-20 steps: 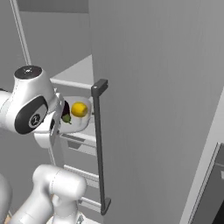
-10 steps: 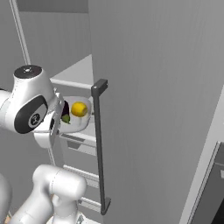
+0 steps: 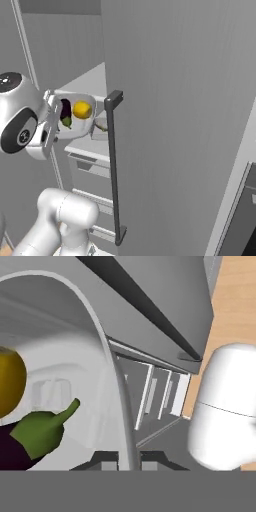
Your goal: Take the meat container that has the fish and place it on the second highest rack of the freezer. Then take the vegetable container that has the lemon and eggplant and place it on the highest rack of the freezer.
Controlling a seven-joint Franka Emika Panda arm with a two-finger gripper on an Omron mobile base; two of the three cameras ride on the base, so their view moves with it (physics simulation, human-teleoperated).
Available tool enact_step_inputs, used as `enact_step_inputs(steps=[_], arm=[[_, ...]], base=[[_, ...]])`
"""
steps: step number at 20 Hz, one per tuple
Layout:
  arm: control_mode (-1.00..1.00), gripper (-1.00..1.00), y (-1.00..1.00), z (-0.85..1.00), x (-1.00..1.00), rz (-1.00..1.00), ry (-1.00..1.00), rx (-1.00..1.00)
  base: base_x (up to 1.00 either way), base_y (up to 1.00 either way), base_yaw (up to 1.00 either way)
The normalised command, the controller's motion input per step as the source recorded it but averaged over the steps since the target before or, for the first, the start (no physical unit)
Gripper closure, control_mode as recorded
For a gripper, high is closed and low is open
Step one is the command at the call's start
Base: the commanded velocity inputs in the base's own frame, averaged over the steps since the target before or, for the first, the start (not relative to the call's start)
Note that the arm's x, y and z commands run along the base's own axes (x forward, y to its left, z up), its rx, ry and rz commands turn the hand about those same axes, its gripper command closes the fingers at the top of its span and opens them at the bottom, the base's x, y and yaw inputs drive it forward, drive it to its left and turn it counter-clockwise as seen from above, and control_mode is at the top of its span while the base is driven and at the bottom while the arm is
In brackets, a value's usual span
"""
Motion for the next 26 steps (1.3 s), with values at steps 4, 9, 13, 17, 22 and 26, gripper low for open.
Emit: enact_step_inputs(steps=[4,9,13,17,22,26], arm=[[-1.00,1.00,0.00,0.43,0.84,-0.15,-0.01,0.00],[-1.00,1.00,0.00,0.30,0.84,-0.05,0.00,0.01],[-1.00,1.00,0.00,0.30,0.80,-0.02,0.00,0.00],[-1.00,1.00,-0.02,0.01,0.65,0.00,0.00,0.00],[-1.00,1.00,-0.07,0.00,0.61,0.00,-0.01,0.02],[-1.00,1.00,-0.01,0.00,0.67,-0.01,-0.04,0.00]], base=[[0.00,0.00,0.00],[0.00,0.00,0.00],[0.00,0.00,0.00],[0.00,0.00,0.00],[0.00,0.00,0.00],[0.00,0.00,0.00]])
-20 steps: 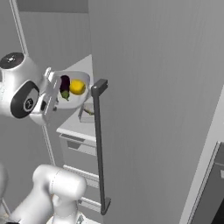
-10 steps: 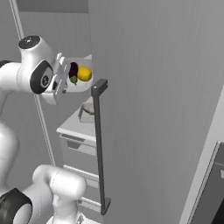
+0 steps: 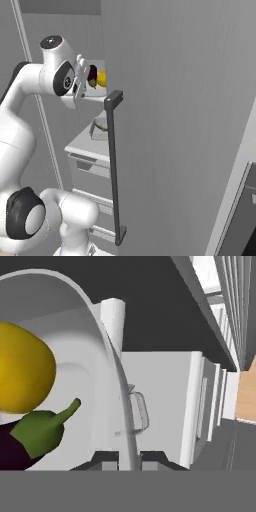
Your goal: Take the meat container that has the fish and place it on the second highest rack of the freezer. Then take the vegetable container that has the lemon and eggplant and place it on the highest rack of the freezer.
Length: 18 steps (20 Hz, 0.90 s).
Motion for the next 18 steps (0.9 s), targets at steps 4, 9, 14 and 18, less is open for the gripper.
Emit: enact_step_inputs(steps=[4,9,14,18], arm=[[-1.00,1.00,-0.03,-0.01,0.64,-0.01,-0.01,0.00],[-1.00,1.00,-0.24,-0.13,0.50,0.00,-0.02,0.01],[-1.00,1.00,-0.16,-0.22,0.40,0.00,-0.03,0.00],[-1.00,1.00,0.00,-0.20,0.43,0.00,-0.03,0.00]], base=[[0.00,0.00,0.00],[0.00,0.00,0.00],[0.00,0.00,0.00],[0.00,0.00,0.00]])
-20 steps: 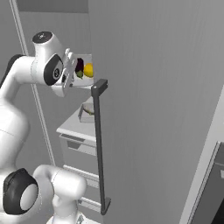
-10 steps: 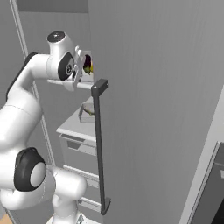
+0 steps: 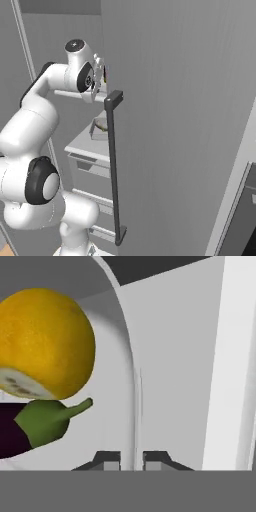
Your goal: Take the meat container that has the fish and place it on the second highest rack of the freezer. Then take the vegetable container that has the lemon and eggplant and place it on the highest rack of the freezer.
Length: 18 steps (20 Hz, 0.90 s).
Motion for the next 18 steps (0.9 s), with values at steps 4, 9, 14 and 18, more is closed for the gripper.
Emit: enact_step_inputs(steps=[4,9,14,18], arm=[[-1.00,1.00,0.00,0.00,0.55,0.00,0.00,0.00],[-1.00,1.00,0.00,0.00,0.44,0.00,0.00,0.00],[-1.00,1.00,0.00,-0.13,0.30,0.00,0.00,0.00],[-1.00,1.00,0.00,-0.34,0.08,0.00,0.00,0.00]], base=[[0.00,0.00,0.00],[0.00,0.00,0.00],[0.00,0.00,0.00],[0.00,0.00,0.00]])
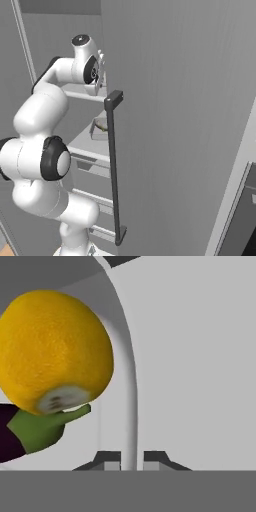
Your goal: Take the meat container that has the fish and place it on the second highest rack of the freezer. Then take the vegetable container that has the lemon and eggplant and place it on the highest rack of the freezer.
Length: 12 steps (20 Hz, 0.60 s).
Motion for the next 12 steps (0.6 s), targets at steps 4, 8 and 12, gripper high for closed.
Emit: enact_step_inputs(steps=[4,8,12], arm=[[-1.00,1.00,0.00,-0.18,0.14,0.00,0.00,0.00],[-1.00,1.00,0.00,0.00,0.00,0.00,0.00,0.00],[-1.00,1.00,0.00,0.00,0.00,0.00,0.00,0.00]], base=[[0.00,0.00,0.00],[0.00,0.00,0.00],[0.00,0.00,0.00]])
